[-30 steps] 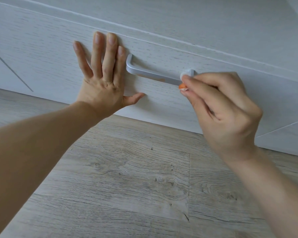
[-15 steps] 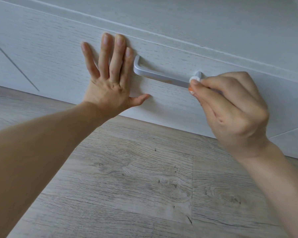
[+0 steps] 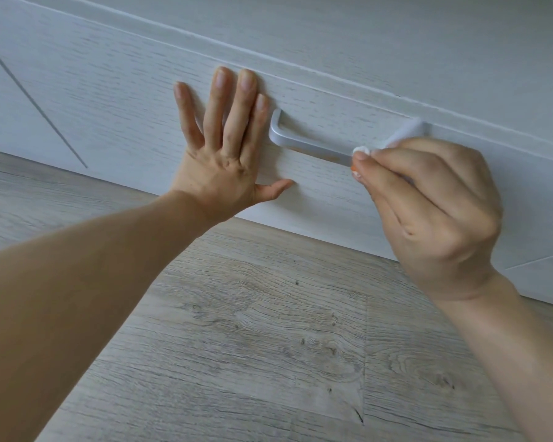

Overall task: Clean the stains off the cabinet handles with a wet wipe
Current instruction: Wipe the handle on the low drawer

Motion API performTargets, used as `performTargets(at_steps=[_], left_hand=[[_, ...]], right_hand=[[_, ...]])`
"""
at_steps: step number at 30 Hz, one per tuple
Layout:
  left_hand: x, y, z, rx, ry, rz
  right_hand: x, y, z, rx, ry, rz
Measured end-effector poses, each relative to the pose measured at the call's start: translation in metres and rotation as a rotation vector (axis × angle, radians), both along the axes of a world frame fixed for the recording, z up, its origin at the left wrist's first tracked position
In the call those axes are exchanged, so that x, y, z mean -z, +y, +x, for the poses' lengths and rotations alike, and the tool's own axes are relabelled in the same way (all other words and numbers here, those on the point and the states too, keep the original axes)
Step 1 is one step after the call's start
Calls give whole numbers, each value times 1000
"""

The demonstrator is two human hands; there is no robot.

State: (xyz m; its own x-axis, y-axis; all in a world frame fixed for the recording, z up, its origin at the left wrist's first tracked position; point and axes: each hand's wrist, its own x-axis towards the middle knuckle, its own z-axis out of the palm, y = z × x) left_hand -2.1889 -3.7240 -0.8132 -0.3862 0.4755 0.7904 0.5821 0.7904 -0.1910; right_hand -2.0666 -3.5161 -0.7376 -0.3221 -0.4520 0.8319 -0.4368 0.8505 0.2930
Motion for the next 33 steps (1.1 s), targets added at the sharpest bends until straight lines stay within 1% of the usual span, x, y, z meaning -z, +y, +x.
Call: performTargets(at_steps=[6,9,12,18,24,27,33], left_hand=[[4,0,-1,-4,21,1],[4,0,0,14,-1,5],[5,-1,0,-4,26,5],[4,-1,1,9,10,6],[3,0,0,9,29,16],[4,0,0,6,35,14],[4,0,-1,25,35,32]], right_hand=[[5,-2,0,-24,-63,-63],[3,-2,0,-34,-94,-97],[3,-7,-2,-44,-109,-132],[-1,-5,4,-26,-141,-204],[1,-12,0,-5,-90,-143],[2,-13,-2,-18,-106,-159],[5,-14,-1,-8,-75,-146]])
